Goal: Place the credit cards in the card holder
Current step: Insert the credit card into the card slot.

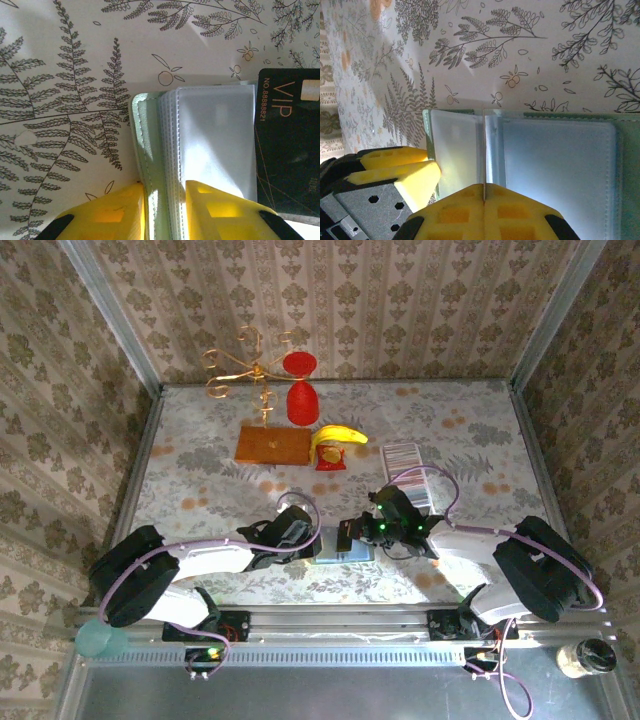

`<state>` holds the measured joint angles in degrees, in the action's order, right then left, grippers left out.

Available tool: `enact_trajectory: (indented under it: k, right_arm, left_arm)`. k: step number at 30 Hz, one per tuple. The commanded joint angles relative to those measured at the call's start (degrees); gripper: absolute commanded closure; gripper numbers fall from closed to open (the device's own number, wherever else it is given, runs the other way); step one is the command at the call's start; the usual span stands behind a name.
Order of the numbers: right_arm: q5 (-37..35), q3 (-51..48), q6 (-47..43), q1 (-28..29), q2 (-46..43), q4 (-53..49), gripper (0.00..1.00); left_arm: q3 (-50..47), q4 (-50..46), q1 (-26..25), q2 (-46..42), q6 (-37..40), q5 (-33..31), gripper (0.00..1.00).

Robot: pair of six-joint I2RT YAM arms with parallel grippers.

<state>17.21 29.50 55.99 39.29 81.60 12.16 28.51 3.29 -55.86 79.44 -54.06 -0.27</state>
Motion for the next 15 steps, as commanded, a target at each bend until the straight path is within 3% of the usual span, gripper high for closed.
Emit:
enact_trajectory:
  k: [1, 15]
  right_arm:
    - [1.1, -1.2, 0.9, 0.8, -0.6, -0.3, 1.0]
    - [1.6, -1.2, 2.1, 1.9, -1.1, -1.4, 1.0]
  left_arm:
    - [-2.1, -4.3, -0.5, 1.3, -0.5, 0.0, 0.74]
    - [-2.4, -3.8, -1.6, 1.0, -1.5, 0.1, 0.75]
